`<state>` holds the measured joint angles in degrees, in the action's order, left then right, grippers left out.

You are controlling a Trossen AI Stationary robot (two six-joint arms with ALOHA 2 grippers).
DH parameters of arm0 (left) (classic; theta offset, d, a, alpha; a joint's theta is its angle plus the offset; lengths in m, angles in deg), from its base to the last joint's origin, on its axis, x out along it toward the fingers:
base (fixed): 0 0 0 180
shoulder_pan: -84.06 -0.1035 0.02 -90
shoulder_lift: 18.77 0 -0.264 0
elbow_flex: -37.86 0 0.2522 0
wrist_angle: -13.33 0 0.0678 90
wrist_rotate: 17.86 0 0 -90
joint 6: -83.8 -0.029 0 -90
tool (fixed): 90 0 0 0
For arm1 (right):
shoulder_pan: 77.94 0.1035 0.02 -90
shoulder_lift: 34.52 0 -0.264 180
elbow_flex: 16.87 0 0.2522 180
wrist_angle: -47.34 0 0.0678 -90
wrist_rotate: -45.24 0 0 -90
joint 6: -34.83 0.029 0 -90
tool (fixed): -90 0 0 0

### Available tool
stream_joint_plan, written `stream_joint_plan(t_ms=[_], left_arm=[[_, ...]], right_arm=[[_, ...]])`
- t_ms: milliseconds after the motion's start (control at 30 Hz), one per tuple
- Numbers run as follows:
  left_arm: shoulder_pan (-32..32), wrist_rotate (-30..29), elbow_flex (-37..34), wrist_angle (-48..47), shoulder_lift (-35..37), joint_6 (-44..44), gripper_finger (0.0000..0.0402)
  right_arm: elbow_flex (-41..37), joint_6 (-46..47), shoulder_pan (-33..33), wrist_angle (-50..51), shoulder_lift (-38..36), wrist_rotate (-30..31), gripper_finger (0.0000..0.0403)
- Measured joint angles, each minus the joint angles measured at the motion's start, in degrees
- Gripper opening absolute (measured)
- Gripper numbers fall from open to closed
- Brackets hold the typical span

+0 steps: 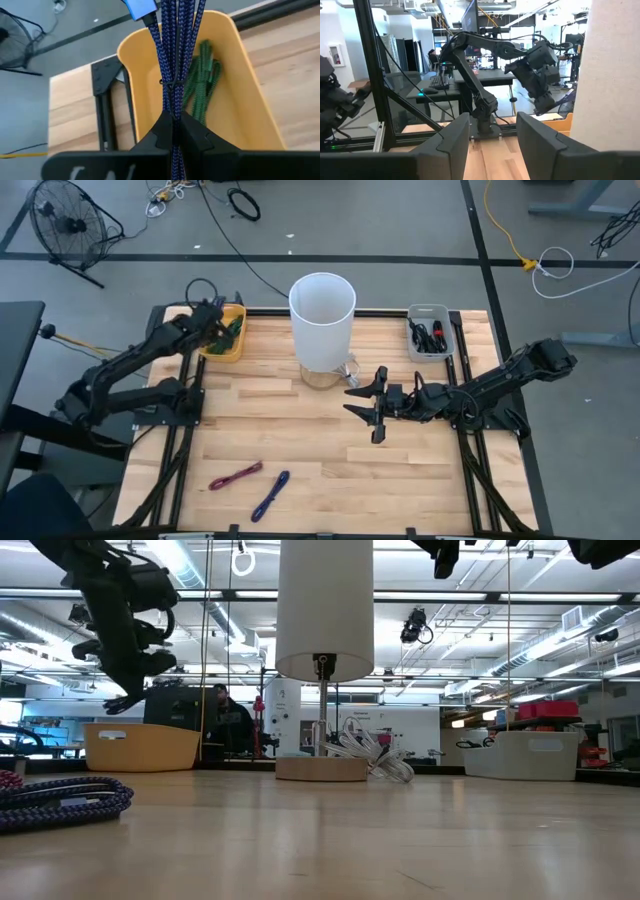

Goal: Pick & Place USB Port
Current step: Put the violet USB cable into the yellow bin, then put the pink USB cable into the yellow bin

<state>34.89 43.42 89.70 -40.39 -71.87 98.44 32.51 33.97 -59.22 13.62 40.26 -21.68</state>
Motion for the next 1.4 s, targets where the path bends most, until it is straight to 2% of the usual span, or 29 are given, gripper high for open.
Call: stream_joint_plan(t_ms=[300,667,967,1400], left_arm=[[0.65,-4.90,0.01,-0.24,-4.25,3.59,0.0014],[0.86,-3.39,0.01,-0.31,-8.08,8.84,0.0014],[0.90,-5.95,0.01,0.16,-11.61,12.26,0.0014],[0.92,-7.14,0.01,0.85,-11.99,13.29,0.0131]], right_arm=[[0.00,0.02,-0.02,-0.05,0.00,0.43,0.0165],[0.00,0.07,-0.02,-0.04,0.00,0.43,0.0165],[0.00,0.15,-0.02,-0.05,0.00,0.41,0.0165],[0.00,0.13,-0.02,-0.03,0.00,0.41,0.0165]])
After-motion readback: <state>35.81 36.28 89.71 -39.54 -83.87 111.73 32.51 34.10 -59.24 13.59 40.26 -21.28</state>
